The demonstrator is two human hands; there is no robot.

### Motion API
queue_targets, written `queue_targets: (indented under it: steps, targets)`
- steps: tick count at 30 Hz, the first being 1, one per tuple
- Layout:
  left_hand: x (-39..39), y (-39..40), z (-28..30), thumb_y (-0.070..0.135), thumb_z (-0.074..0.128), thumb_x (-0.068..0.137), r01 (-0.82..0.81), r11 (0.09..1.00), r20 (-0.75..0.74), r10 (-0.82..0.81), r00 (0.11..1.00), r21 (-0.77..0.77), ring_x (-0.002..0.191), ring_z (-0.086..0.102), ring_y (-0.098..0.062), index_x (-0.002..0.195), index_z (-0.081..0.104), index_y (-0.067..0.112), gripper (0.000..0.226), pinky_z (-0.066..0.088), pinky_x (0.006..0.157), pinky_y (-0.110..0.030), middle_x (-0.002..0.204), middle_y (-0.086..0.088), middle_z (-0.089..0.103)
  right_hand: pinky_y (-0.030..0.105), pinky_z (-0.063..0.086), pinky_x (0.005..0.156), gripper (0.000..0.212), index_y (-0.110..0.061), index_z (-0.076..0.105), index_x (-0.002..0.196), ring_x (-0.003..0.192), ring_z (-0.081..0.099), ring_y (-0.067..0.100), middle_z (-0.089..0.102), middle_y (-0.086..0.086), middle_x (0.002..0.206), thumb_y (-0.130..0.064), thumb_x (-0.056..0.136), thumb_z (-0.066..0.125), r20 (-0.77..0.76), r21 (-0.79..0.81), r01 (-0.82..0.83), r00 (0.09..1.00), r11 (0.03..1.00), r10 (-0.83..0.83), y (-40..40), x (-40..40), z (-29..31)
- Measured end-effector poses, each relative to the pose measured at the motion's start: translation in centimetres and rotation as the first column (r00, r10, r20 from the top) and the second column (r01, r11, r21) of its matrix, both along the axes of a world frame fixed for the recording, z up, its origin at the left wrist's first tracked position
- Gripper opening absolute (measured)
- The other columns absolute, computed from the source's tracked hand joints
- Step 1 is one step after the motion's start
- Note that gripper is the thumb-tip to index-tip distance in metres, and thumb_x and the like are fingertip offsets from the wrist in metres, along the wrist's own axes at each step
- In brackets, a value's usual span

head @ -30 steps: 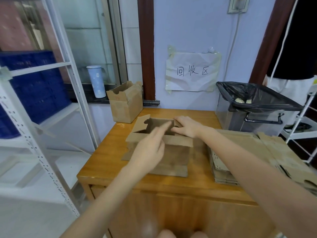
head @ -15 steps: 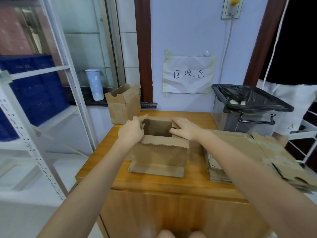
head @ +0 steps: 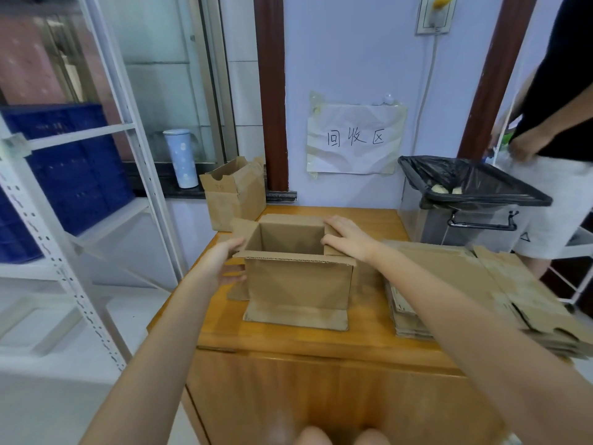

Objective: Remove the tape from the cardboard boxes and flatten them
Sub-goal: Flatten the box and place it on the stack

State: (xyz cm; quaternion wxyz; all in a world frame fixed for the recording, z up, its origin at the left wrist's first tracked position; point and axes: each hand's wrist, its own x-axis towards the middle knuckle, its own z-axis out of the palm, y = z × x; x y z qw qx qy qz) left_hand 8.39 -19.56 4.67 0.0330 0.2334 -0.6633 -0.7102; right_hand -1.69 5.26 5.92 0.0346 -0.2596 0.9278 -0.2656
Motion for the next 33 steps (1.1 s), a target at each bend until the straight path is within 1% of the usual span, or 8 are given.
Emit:
queue_targets:
  steps: [5,8,9,11,17,22,28,33]
  targets:
    - [-0.1,1.1,-1.3,0.037,0.055,0.094,-0.067,0.994,-0.096,0.076,0.992,0.088,0.101,0.058,-0.026,0.123,0.053,0.022,0.032,0.048,0.08,-0.036,0.111,-0.002,0.059,0.021,0.016,0.107,0.049,-0.014,0.043,0.141,0.139,0.025,0.01,0.037,-0.006,0.148,-0.018,0.093,0.054,0.108,-0.282,0.041,0.994,0.959,-0.011,0.2,0.3,0.0]
    - [-0.2,1.9,-1.3,0.033,0.054,0.096,-0.15,0.984,-0.12,0.161,0.98,0.091,0.099,0.056,-0.027,0.117,0.054,0.018,0.027,0.045,0.091,-0.039,0.107,-0.004,0.058,0.027,0.032,0.1,0.042,-0.029,0.055,0.121,0.096,0.053,-0.006,0.059,-0.036,0.099,-0.034,0.079,0.057,0.243,-0.427,0.128,0.97,0.895,-0.023,0.6,0.4,0.5]
    - [-0.2,2.0,-1.4,0.033,0.055,0.095,-0.165,0.982,-0.127,0.176,0.976,0.092,0.098,0.056,-0.027,0.116,0.055,0.017,0.026,0.045,0.093,-0.04,0.107,-0.005,0.059,0.03,0.035,0.102,0.043,-0.027,0.056,0.12,0.093,0.055,-0.003,0.06,-0.035,0.095,-0.034,0.078,0.056,0.26,-0.495,0.161,0.965,0.854,-0.031,0.8,0.1,0.6]
    - [-0.3,1.9,-1.5,0.033,0.055,0.095,-0.18,0.979,-0.142,0.192,0.971,0.092,0.098,0.056,-0.028,0.113,0.056,0.018,0.023,0.045,0.095,-0.041,0.107,-0.006,0.059,0.029,0.034,0.108,0.042,-0.02,0.055,0.129,0.113,0.05,0.006,0.055,-0.019,0.122,-0.022,0.087,0.053,0.271,-0.572,0.224,0.96,0.789,-0.076,1.8,0.0,1.2]
    - [-0.6,1.7,-2.0,0.035,0.052,0.097,-0.182,0.982,-0.172,0.189,0.967,0.056,0.099,0.056,-0.028,0.112,0.054,0.02,0.022,0.044,0.088,-0.038,0.11,-0.005,0.059,0.032,0.051,0.091,0.018,-0.009,0.067,0.099,0.096,0.061,0.017,0.064,0.007,0.11,-0.02,0.096,0.053,0.339,-0.458,0.291,0.931,0.84,-0.137,7.3,0.1,0.6]
    - [-0.9,2.0,-2.2,0.035,0.053,0.096,-0.201,0.977,-0.166,0.21,0.964,0.069,0.099,0.053,-0.026,0.123,0.053,0.018,0.032,0.043,0.09,-0.039,0.113,-0.004,0.056,0.037,0.056,0.089,0.03,-0.002,0.07,0.103,0.085,0.07,0.026,0.067,0.02,0.106,-0.027,0.087,0.068,0.402,-0.425,0.313,0.906,0.85,-0.132,9.2,0.7,-0.5]
    - [-0.9,2.5,-2.1,0.035,0.054,0.096,-0.229,0.971,-0.161,0.238,0.958,0.071,0.09,0.055,-0.023,0.127,0.054,0.014,0.037,0.043,0.085,-0.035,0.111,-0.004,0.056,0.019,0.054,0.053,0.026,0.006,0.065,0.108,0.062,0.066,0.016,0.065,0.017,0.094,-0.016,0.092,0.062,0.444,-0.447,0.407,0.874,0.797,-0.197,7.0,1.7,-1.6]
    - [-0.4,2.6,-2.0,0.045,0.046,0.097,-0.226,0.974,-0.17,0.227,0.959,0.028,0.104,0.054,-0.025,0.134,0.049,0.012,0.05,0.043,0.092,-0.037,0.117,-0.005,0.056,0.028,0.06,0.058,0.046,0.007,0.055,0.12,0.067,0.07,0.022,0.069,0.02,0.093,-0.033,0.1,0.046,0.51,-0.499,0.462,0.84,0.733,-0.182,6.1,2.7,-1.6]
